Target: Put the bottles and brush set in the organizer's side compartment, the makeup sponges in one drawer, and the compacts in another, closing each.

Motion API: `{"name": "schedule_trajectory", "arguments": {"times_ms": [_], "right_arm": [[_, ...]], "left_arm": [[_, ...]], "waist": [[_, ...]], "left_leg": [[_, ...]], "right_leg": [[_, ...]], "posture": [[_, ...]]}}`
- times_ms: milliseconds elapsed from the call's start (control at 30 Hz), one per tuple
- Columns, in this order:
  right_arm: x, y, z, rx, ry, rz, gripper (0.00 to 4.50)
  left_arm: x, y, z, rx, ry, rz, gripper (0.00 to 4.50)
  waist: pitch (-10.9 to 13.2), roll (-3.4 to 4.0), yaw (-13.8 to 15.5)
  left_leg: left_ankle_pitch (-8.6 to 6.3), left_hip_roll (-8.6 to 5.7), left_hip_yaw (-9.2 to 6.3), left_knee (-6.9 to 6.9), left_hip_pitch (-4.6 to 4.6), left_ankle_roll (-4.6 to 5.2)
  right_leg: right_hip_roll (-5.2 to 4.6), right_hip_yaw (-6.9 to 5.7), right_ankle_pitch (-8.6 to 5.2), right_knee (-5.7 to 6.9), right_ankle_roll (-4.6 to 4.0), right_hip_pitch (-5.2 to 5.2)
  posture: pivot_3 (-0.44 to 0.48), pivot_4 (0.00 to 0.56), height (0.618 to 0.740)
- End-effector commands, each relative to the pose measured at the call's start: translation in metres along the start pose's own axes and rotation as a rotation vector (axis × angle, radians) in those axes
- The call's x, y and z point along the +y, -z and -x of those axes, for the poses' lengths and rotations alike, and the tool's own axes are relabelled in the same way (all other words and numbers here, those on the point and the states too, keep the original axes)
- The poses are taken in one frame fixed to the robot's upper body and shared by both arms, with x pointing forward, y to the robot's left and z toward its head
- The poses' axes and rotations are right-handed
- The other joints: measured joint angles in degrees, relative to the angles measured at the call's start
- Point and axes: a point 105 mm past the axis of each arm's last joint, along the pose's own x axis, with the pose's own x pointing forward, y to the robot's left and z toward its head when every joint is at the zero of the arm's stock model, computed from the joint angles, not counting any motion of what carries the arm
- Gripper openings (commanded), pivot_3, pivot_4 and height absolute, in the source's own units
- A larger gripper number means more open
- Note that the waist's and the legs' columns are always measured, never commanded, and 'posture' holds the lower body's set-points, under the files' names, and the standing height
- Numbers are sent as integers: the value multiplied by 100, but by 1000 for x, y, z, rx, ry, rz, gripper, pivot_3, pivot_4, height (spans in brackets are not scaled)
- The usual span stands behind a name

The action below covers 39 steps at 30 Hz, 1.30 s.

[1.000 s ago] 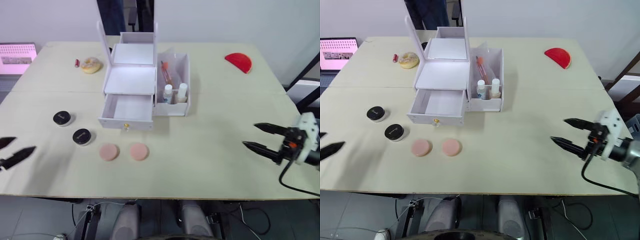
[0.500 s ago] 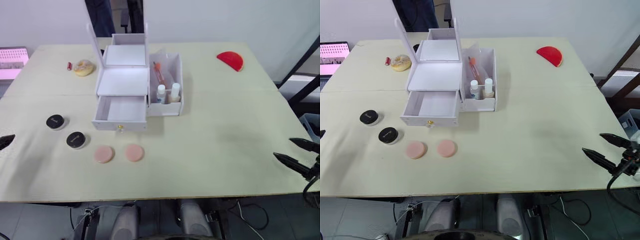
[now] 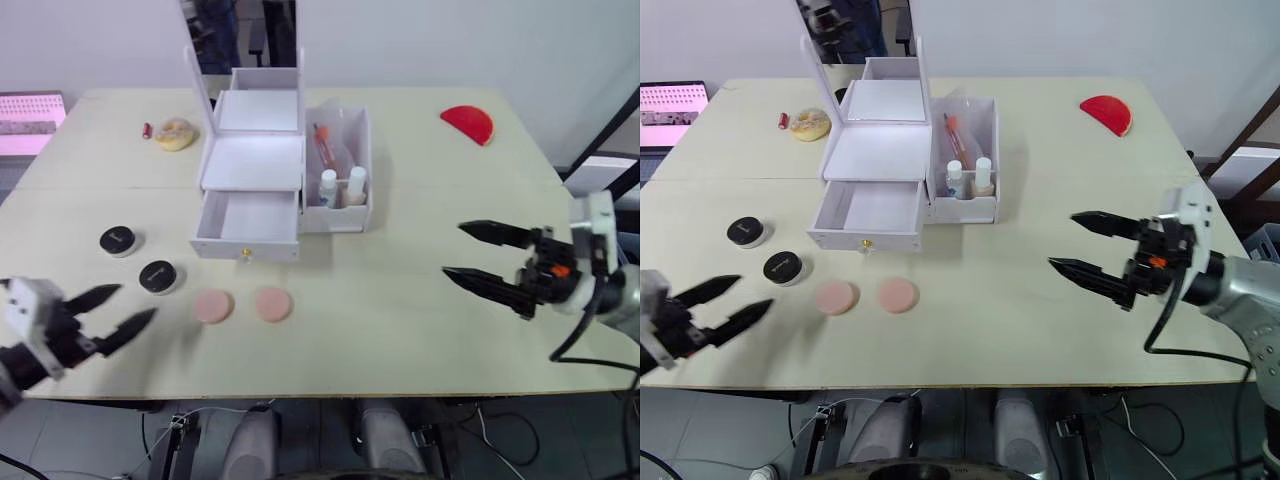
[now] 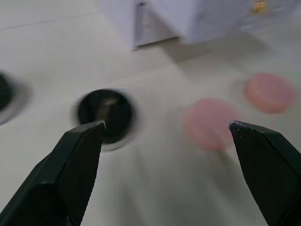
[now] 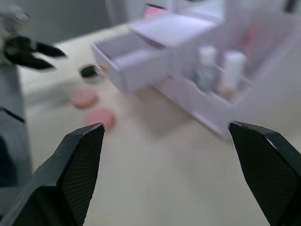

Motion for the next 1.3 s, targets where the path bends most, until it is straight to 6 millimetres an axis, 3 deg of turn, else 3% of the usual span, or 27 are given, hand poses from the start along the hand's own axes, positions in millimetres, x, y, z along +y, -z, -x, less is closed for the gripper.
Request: {"name": "schedule_trajectory", "arguments": {"times_ms": [33, 200, 300, 467, 733, 867, 1300], "right_arm": [[6, -15, -20, -43, -60, 25, 4500], [12, -25, -45, -68, -138, 39, 4500], [14, -26, -50, -58, -159, 38, 4500], [13, -28, -53, -49, -163, 41, 4500], [17, -25, -58, -52, -176, 29, 4500], [18, -27, -58, -65, -168, 33, 4500], [14, -44, -54, -121, -121, 81, 4500]], "left_arm": [[-28, -6, -13, -33, -28, -7, 4436], [-83, -2, -47, -83, -40, 33, 4436], [-100, -1, -65, -105, -79, 67, 4436], [-120, -3, -79, -61, -79, 68, 4436], [-127, -14, -95, 70, -71, 10, 4436], [-117, -5, -102, 191, -127, -9, 4436], [-125, 12, -116, 357, -48, -19, 4436]], "waist": [[0, 1, 47], [-3, 1, 92], [-5, 4, 92], [-5, 6, 63], [-5, 5, 80], [-5, 6, 62], [-5, 5, 68]], "left_leg": [[0, 0, 0, 3, 2, 0], [0, -3, -3, 12, 1, 0], [1, -5, -4, 11, 0, 1], [1, -6, -7, 6, 4, 3], [2, -6, -8, 14, 4, 3], [2, -7, -10, 10, 6, 4], [2, -8, -12, 8, 7, 4]], "right_leg": [[0, 0, 0, 1, -1, 1], [3, -1, 1, -6, -2, 13], [3, -1, 7, -6, -10, 17], [4, -1, 15, -2, -24, 15], [4, -2, 2, 2, -2, 19], [4, -3, 6, 3, -8, 20], [4, -4, 8, 2, -13, 20]], "posture": [[0, 150, 739], [0, 150, 739], [0, 150, 739], [0, 150, 739], [0, 150, 739], [0, 150, 739], [0, 150, 739]]}}
